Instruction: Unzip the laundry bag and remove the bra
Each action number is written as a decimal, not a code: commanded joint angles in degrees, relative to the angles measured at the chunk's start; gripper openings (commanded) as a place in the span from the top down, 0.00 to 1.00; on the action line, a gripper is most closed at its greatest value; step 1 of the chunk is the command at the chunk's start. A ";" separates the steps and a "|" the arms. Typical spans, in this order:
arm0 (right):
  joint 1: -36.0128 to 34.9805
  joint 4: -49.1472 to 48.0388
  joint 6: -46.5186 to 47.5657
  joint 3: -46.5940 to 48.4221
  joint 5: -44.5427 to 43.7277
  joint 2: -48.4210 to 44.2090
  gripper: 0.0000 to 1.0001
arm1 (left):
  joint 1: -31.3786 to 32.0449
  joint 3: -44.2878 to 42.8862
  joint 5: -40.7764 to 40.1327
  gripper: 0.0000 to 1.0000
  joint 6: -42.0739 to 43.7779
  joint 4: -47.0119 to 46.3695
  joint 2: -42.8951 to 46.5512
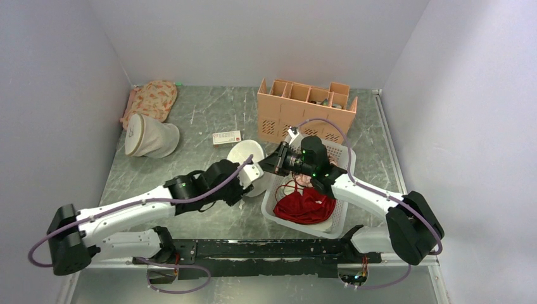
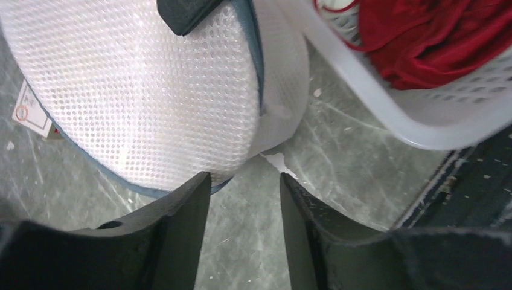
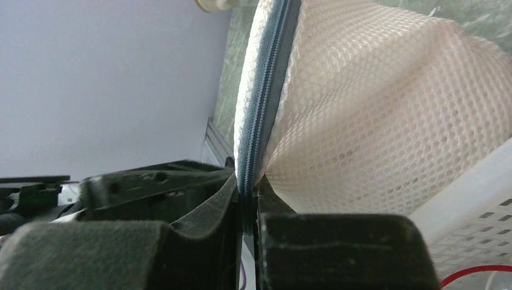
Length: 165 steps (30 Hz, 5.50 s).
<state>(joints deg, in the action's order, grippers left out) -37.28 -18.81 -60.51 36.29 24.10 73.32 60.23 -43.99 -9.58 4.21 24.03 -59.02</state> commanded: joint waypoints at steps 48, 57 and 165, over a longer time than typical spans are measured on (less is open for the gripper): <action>-9.53 -0.52 48.79 0.26 -14.15 -8.79 0.23 | -14.90 -4.93 6.48 0.93 -7.38 1.58 4.97; -22.20 -24.09 71.45 -6.55 -22.13 -6.21 0.49 | -18.49 -5.05 11.13 0.93 -6.97 0.99 3.57; -10.87 -35.51 49.38 -8.09 -13.65 5.64 1.00 | -20.05 -4.81 14.61 0.19 -39.70 -3.31 5.12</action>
<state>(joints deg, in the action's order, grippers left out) -47.70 -54.76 -12.40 27.53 9.89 80.55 40.32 -46.15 8.40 -24.86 19.70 -49.41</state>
